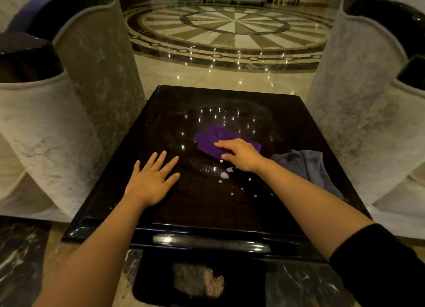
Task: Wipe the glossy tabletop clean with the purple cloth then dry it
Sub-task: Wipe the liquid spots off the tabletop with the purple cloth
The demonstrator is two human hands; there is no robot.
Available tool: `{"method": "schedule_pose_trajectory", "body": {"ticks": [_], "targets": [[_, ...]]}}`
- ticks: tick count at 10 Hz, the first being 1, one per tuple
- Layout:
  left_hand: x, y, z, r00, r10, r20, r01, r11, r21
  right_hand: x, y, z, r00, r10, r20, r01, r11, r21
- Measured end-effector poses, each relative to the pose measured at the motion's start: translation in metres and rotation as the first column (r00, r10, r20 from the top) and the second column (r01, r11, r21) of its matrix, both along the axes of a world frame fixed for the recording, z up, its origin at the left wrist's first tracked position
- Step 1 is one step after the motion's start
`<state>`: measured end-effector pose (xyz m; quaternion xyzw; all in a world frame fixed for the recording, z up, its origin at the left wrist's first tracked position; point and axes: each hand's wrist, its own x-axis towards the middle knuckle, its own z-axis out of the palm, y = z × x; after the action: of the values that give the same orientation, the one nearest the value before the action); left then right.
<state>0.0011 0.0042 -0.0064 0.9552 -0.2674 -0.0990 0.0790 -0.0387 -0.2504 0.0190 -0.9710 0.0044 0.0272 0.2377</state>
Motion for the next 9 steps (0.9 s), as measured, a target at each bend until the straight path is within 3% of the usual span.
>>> {"method": "schedule_pose_trajectory", "body": {"ticks": [1,2,3,4,5,9], "targets": [[-0.001,0.001,0.0,1.0,-0.001,0.007,0.001,1.0,0.004,-0.003,-0.001,0.003,0.999,0.035,-0.018,-0.035,0.999,0.021],[0.0,0.001,-0.001,1.0,0.001,0.006,-0.001,1.0,0.002,0.006,-0.003,0.002,0.998,0.061,0.013,-0.059,0.992,-0.107],[0.001,0.0,-0.001,1.0,-0.007,0.01,0.007,1.0,0.004,0.019,-0.012,0.0,0.998,0.034,-0.054,-0.043,0.982,-0.184],[0.004,0.0,-0.002,1.0,-0.014,0.013,0.014,1.0,0.009,0.027,-0.016,-0.005,0.986,0.019,-0.168,-0.049,0.984,-0.173],[0.006,-0.002,-0.001,1.0,-0.023,0.007,0.023,1.0,0.014,0.028,-0.015,-0.01,0.983,0.041,-0.18,-0.069,0.985,-0.156],[0.004,-0.001,-0.003,1.0,-0.015,0.022,0.015,1.0,0.014,-0.028,0.02,-0.008,0.982,0.178,-0.068,-0.186,0.971,-0.151]]}}
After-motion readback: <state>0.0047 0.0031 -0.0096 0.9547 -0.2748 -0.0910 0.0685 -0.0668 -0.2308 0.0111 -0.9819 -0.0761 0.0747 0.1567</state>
